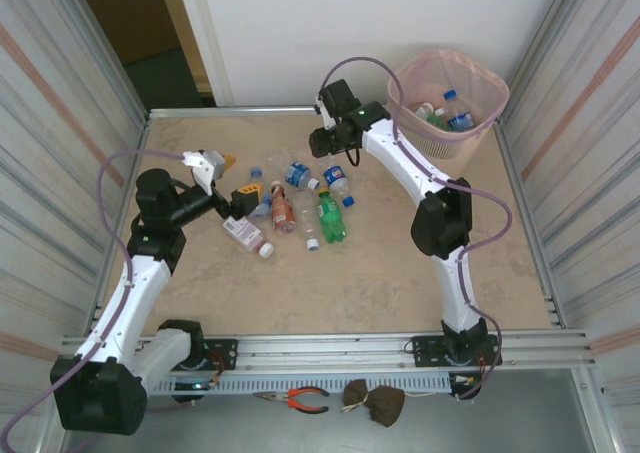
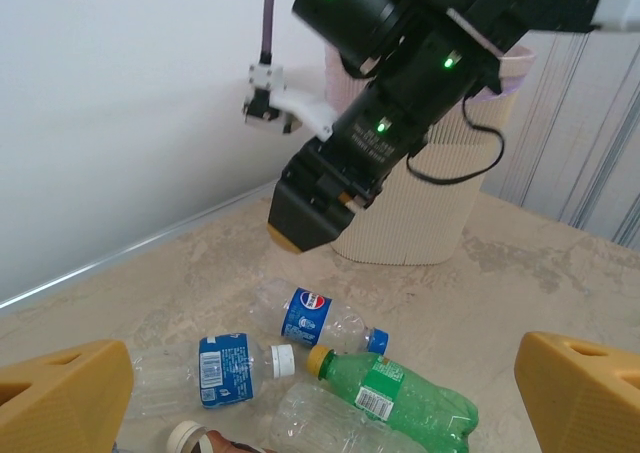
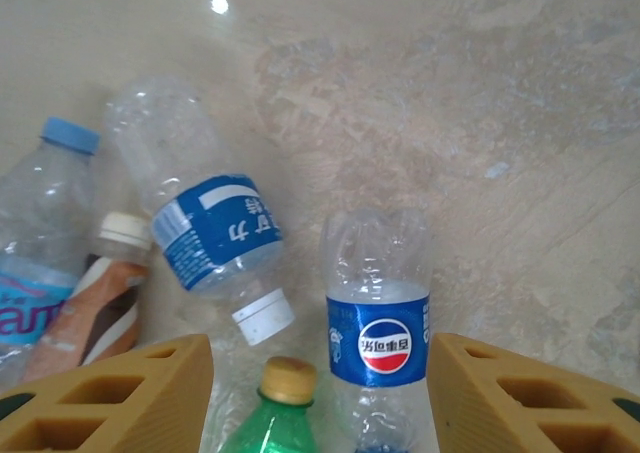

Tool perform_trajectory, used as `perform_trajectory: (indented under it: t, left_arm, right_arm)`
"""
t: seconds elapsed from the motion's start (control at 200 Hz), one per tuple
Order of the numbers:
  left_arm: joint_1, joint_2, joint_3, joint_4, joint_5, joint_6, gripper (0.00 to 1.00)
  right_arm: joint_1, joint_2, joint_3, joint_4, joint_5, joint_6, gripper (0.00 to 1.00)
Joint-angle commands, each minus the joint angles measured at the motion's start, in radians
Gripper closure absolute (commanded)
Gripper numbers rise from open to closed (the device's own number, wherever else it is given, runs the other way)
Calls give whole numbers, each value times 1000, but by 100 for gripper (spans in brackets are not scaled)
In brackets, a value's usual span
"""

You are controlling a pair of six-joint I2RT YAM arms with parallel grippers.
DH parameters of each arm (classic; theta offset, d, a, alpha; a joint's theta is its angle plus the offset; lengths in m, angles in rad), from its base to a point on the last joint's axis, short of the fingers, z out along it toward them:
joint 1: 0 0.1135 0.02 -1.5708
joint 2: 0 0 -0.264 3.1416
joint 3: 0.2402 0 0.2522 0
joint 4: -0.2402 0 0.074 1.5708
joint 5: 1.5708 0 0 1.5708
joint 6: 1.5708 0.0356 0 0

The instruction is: Put the plastic bottles in the bin

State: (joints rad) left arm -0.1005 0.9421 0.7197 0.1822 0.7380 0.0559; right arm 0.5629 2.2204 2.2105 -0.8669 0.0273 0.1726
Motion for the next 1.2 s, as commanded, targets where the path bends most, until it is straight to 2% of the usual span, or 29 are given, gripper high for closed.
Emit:
perform_trajectory:
  t: [0.0,0.105,0.436,0.857,1.192]
  left_arm:
    - [-7,-20,11,-8,1,17,1]
    - [-7,-19,12,-7,0,18,1]
    - [-7,-17,12,-5,1,18,1]
    - [-7,-18,10,-3,1,15,1]
    - [-7,-19,10,-3,1,14,1]
  right_arm:
    - [5,53,34,16,26,19,39]
    - [2,95,49,19,57,19,36]
    - [-17,207,91,16,44,43,26]
    - [-54,283,105,22,-5,78,27]
    - [-58,315,106,19,-26,90,33]
